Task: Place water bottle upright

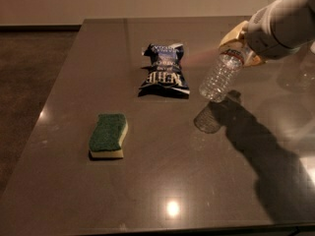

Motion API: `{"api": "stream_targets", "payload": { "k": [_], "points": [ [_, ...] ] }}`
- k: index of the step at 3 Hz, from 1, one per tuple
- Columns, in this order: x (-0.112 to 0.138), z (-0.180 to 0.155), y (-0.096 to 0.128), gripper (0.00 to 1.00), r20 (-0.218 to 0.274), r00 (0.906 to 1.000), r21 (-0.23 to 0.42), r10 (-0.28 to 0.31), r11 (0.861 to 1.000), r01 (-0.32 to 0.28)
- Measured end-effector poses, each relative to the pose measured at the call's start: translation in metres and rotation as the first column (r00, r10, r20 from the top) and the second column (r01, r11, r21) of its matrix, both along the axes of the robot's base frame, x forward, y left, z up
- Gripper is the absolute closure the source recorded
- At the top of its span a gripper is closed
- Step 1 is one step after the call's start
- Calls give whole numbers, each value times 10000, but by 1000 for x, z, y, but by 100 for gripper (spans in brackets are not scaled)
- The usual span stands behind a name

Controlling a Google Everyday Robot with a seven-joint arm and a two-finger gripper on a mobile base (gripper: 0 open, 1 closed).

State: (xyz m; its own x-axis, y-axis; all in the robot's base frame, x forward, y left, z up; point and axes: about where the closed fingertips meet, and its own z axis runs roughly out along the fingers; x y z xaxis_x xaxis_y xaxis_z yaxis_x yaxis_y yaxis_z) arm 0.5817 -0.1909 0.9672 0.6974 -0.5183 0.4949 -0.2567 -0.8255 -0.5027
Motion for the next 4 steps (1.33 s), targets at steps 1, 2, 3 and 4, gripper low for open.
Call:
{"api": "stream_targets", "payload": {
  "k": [1, 2, 3, 4],
  "points": [
    [0, 7, -2, 100, 449, 9941, 262, 991, 9946, -1004],
    [-10, 12, 3, 100, 1143, 9728, 415, 2015, 9774, -2073],
    [-27, 18, 11, 100, 2202, 9340, -10, 2812, 9576, -2881],
    [-40, 23, 20, 100, 3351, 8817, -527, 3320, 9410, -3343]
  ]
}}
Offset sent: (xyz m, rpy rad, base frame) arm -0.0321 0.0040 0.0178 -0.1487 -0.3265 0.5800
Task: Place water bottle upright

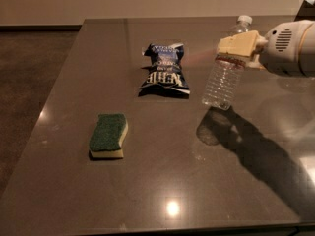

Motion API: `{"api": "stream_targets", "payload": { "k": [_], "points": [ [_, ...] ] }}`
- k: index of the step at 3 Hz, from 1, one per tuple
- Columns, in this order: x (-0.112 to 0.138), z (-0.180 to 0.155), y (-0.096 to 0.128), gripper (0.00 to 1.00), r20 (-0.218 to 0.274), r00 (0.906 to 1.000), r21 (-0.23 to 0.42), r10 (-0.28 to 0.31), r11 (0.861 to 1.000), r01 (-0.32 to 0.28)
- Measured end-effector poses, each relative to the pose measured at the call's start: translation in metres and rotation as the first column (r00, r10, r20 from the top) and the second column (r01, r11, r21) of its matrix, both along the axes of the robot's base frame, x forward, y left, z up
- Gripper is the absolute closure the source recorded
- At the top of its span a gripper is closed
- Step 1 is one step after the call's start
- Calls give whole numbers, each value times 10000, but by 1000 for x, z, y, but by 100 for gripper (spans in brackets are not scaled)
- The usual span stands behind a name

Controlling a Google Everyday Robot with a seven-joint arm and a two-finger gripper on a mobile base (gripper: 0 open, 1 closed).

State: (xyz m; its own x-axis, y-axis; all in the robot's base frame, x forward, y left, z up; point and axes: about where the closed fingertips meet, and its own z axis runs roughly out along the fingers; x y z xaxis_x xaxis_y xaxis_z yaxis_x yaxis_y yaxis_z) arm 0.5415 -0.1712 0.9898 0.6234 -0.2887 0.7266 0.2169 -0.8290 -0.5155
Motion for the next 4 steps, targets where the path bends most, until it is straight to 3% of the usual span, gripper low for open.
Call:
{"api": "stream_targets", "payload": {
  "k": [1, 2, 3, 4],
  "points": [
    [-10, 5, 9, 100, 1357, 9890, -419, 588, 9977, -536],
    [-15, 4, 17, 100, 2408, 9631, -1178, 1205, 9885, -943],
    [-16, 1, 22, 100, 3376, 9201, -2279, 1986, 9657, -1248],
    [-16, 3, 27, 100, 3562, 9056, -2686, 2304, 9535, -1369]
  ]
}}
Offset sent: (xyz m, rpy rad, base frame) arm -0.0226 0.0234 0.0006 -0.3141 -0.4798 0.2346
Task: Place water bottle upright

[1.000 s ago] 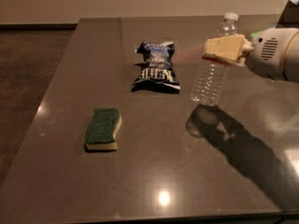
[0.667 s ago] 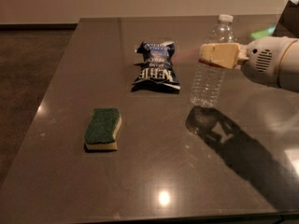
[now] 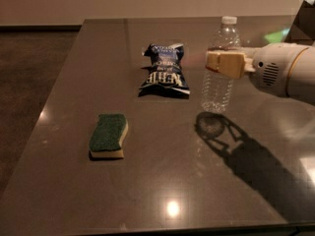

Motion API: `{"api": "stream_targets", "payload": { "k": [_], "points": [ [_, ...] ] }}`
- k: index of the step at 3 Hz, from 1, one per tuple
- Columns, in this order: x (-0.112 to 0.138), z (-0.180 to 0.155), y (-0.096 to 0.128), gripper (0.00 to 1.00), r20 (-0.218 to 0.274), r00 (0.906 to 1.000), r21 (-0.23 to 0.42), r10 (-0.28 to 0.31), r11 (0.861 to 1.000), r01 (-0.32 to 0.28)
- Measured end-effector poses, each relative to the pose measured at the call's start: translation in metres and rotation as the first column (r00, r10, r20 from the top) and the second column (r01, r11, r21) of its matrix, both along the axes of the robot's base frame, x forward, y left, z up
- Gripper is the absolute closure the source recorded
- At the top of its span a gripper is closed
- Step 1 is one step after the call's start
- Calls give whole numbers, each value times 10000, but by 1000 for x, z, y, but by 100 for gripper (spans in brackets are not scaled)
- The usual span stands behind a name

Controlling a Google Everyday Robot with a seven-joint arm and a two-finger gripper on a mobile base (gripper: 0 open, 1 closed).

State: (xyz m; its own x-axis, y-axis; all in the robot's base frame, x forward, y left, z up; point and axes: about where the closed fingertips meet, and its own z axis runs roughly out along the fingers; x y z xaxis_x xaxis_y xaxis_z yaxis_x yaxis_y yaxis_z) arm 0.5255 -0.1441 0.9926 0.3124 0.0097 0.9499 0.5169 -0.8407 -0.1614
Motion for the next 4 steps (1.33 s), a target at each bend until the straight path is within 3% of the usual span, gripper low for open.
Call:
{"api": "stream_targets", "payload": {
  "k": [1, 2, 3, 4],
  "points": [
    [0, 0, 0, 100, -27, 10000, 32, -15, 10000, 15],
    [-5, 0, 3, 100, 314, 9989, -86, 352, 9994, -350],
    [-24, 3, 18, 100, 1144, 9853, -398, 1266, 9916, -1228],
    [-48, 14, 42, 100, 2082, 9519, -951, 2249, 9732, -2092]
  ]
}}
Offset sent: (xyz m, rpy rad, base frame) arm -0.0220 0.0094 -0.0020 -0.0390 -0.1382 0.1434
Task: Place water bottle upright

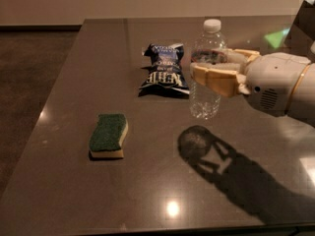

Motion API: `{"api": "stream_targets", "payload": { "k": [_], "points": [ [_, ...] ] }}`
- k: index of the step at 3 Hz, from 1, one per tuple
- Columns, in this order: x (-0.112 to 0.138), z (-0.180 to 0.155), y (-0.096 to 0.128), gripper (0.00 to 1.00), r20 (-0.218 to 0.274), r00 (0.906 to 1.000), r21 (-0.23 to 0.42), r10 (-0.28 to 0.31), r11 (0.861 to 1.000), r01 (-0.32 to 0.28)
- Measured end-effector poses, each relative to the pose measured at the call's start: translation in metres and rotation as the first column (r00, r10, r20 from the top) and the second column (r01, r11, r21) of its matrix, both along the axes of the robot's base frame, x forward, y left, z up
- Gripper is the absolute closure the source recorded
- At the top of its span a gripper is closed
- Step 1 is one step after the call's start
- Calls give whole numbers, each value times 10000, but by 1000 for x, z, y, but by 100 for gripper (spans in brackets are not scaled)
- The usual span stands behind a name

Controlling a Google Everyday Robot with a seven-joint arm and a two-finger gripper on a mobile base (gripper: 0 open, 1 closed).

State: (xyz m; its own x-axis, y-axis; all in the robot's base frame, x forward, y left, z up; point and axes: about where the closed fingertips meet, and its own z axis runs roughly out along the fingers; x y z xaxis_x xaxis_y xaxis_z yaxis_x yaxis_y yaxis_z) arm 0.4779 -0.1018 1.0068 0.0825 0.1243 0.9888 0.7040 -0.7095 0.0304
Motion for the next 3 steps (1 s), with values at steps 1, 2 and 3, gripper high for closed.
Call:
{"api": "stream_targets", "payload": {
  "k": [1, 2, 3],
  "points": [
    [-18, 6, 17, 100, 611, 9967, -217, 541, 9984, -528],
    [-22, 0, 21, 100, 644, 9956, -355, 679, 9972, -657],
    [-18, -12, 15, 100, 373, 9978, -176, 553, 9984, -546]
  ]
}}
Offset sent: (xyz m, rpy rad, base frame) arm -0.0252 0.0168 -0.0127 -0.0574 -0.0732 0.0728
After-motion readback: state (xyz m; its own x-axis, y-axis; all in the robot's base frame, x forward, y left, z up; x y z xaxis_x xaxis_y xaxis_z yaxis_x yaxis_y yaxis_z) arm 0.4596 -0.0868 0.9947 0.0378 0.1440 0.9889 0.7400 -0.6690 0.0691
